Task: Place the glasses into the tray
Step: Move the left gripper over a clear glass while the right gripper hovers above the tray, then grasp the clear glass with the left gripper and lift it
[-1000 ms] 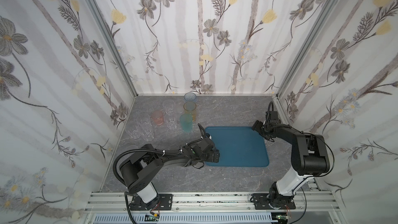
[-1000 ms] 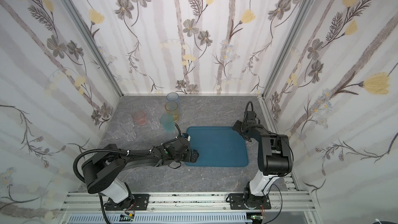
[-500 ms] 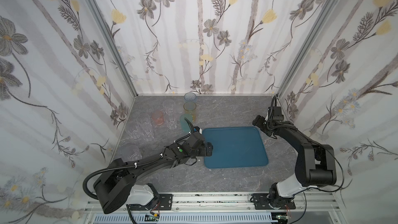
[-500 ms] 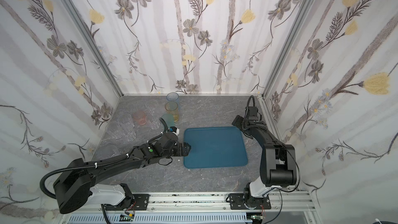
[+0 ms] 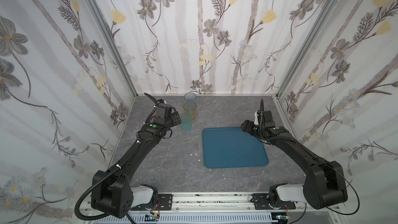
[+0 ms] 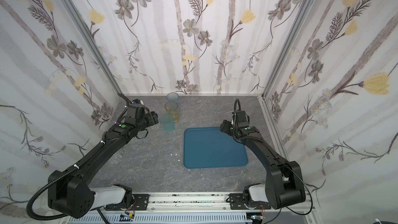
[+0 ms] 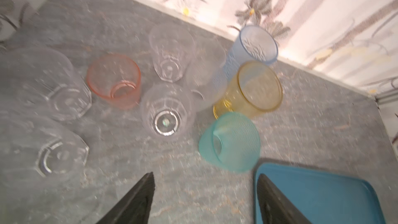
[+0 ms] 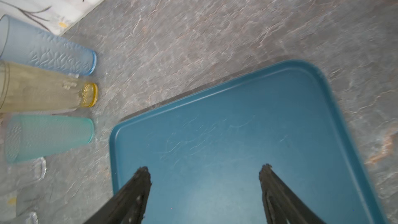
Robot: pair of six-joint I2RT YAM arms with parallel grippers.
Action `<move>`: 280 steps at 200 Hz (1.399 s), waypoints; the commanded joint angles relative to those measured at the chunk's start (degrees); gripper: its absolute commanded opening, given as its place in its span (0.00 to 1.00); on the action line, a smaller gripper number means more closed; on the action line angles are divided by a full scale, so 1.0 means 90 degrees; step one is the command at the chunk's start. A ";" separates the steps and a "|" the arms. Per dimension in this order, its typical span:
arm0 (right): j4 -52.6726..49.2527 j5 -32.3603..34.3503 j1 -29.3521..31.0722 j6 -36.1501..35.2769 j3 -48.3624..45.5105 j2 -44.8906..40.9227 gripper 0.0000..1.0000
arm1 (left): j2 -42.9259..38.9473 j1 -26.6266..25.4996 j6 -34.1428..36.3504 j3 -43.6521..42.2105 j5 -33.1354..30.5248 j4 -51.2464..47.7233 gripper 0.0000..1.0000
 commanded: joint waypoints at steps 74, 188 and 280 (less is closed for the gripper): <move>0.0204 0.0367 0.0684 0.0319 -0.0217 -0.0051 0.77 | 0.2081 0.0971 0.0582 0.0876 0.0507 -0.0091 0.48; 0.0298 0.0545 0.0925 0.0394 -0.0218 0.0200 0.77 | 0.2933 0.1042 0.0675 0.1096 0.0355 -0.0081 0.28; 0.0308 0.0713 0.0980 0.0417 -0.0247 0.0283 0.76 | 0.2379 0.1037 0.0641 0.0583 0.0271 -0.0086 0.05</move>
